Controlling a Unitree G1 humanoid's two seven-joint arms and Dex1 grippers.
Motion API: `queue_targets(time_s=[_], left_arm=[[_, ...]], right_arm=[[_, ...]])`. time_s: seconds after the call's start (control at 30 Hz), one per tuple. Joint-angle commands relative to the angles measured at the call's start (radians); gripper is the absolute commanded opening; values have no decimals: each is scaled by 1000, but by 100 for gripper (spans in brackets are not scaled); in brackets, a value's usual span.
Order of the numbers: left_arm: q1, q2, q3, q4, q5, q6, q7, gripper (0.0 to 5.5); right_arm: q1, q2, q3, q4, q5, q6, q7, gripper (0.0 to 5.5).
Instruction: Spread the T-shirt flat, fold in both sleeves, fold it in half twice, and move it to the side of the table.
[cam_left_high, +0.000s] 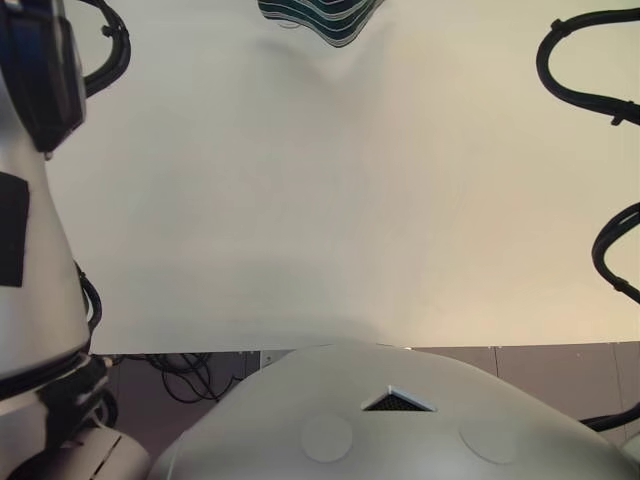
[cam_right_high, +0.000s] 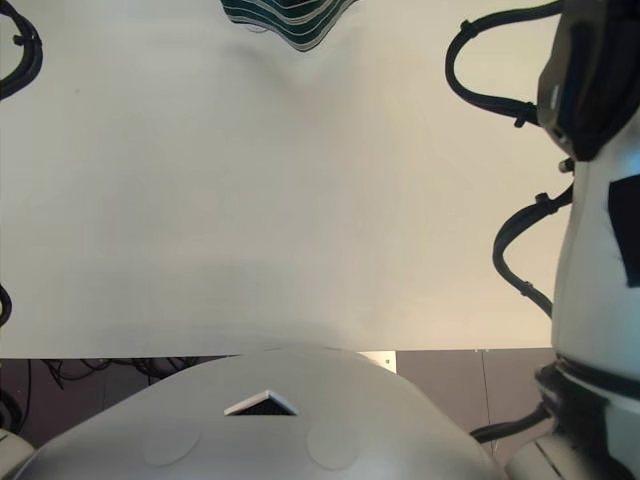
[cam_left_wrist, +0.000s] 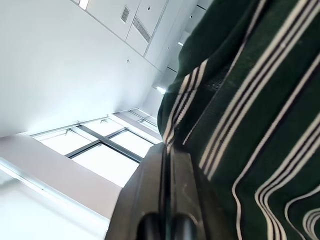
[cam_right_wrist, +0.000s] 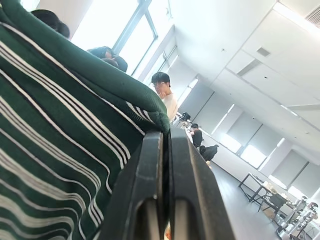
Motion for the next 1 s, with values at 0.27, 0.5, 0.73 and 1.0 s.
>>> queue_targets(time_s=[0.27, 0.5, 0.73, 1.0], left_arm=[[246, 82, 52, -67, -40, -157, -184, 1], [523, 182, 162, -701, -339, 0, -668, 1], [867, 452, 251, -1385, -595, 472, -1021, 1], [1159, 587, 471, -1886, -1080, 1026, -1120, 1]], right_arm=[[243, -79, -83, -86, 62, -135, 263, 0], [591, -146, -131, -755, 332, 150, 611, 0], [994, -312, -128, -1517, 588, 681, 730, 0], [1288, -458, -306, -1906, 930, 1034, 726, 0]])
